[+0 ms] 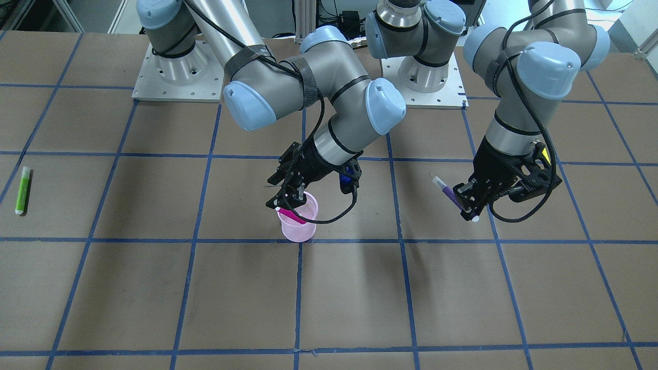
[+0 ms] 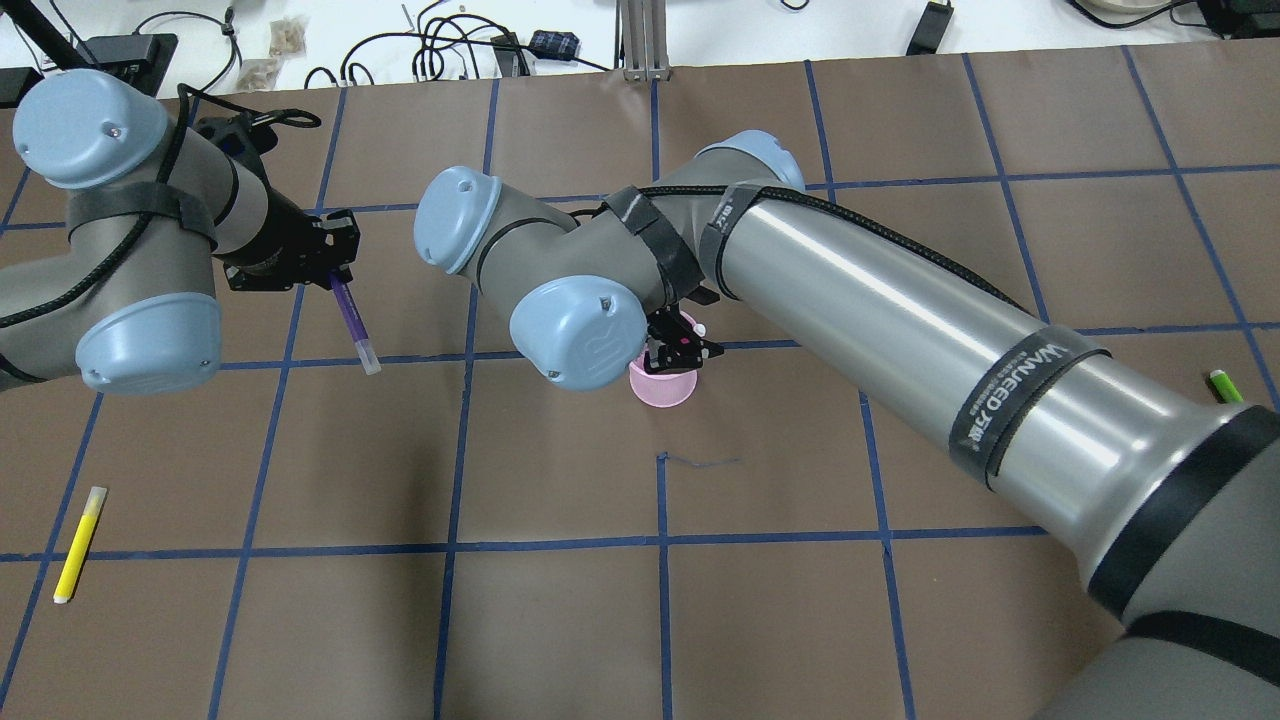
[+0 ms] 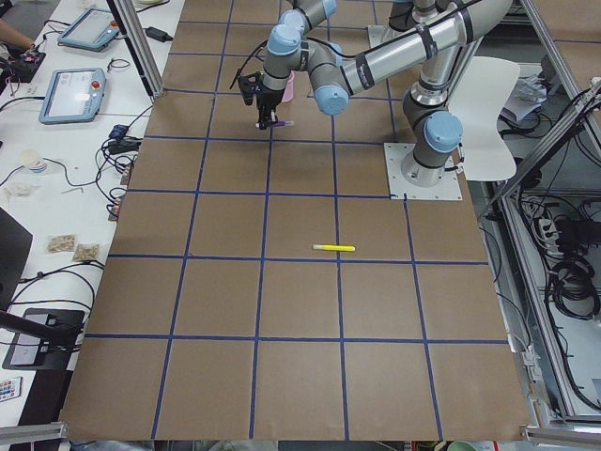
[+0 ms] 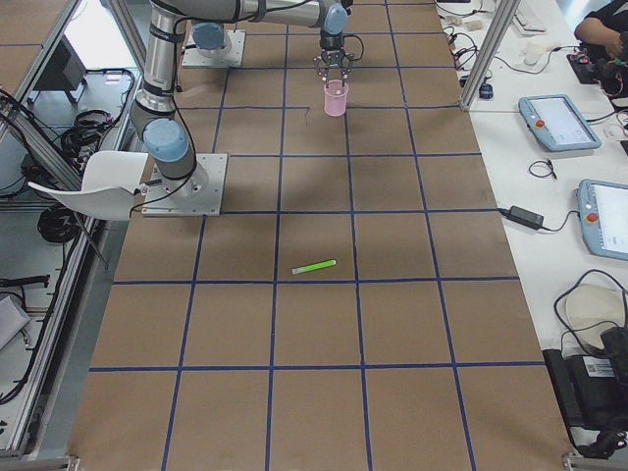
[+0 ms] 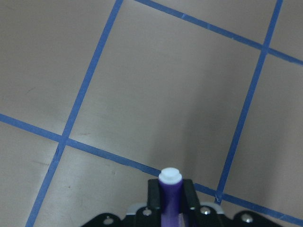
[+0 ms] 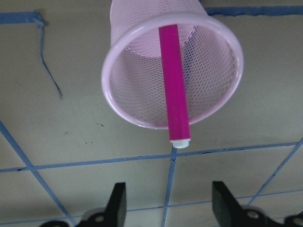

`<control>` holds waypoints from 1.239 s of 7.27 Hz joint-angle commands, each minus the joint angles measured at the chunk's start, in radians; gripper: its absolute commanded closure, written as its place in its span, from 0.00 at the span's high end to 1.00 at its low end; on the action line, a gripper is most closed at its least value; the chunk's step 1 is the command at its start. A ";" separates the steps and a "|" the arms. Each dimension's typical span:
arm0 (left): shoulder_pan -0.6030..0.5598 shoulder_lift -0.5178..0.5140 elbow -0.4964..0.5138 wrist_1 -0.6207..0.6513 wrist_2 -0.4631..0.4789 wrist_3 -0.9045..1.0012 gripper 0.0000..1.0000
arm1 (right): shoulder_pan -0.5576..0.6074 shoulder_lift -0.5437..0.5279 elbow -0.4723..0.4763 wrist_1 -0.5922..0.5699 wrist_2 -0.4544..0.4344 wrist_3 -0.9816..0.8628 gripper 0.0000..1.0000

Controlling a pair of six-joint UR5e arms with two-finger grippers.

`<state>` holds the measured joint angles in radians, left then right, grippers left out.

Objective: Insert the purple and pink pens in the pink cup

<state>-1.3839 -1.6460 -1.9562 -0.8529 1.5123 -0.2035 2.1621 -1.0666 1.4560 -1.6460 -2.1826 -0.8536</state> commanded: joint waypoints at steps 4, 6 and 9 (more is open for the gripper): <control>-0.175 0.021 0.005 0.024 -0.004 -0.112 0.00 | -0.345 -0.273 0.026 0.015 0.301 0.001 1.00; -0.361 -0.014 0.006 0.154 0.096 -0.233 0.00 | -0.496 -0.373 0.030 0.014 0.355 0.121 1.00; -0.596 -0.055 0.007 0.234 0.338 -0.541 0.00 | -0.556 -0.389 0.032 0.041 0.561 0.683 1.00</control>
<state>-1.8898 -1.6784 -1.9489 -0.6627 1.7288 -0.6426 1.6237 -1.4513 1.4871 -1.6123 -1.6989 -0.4010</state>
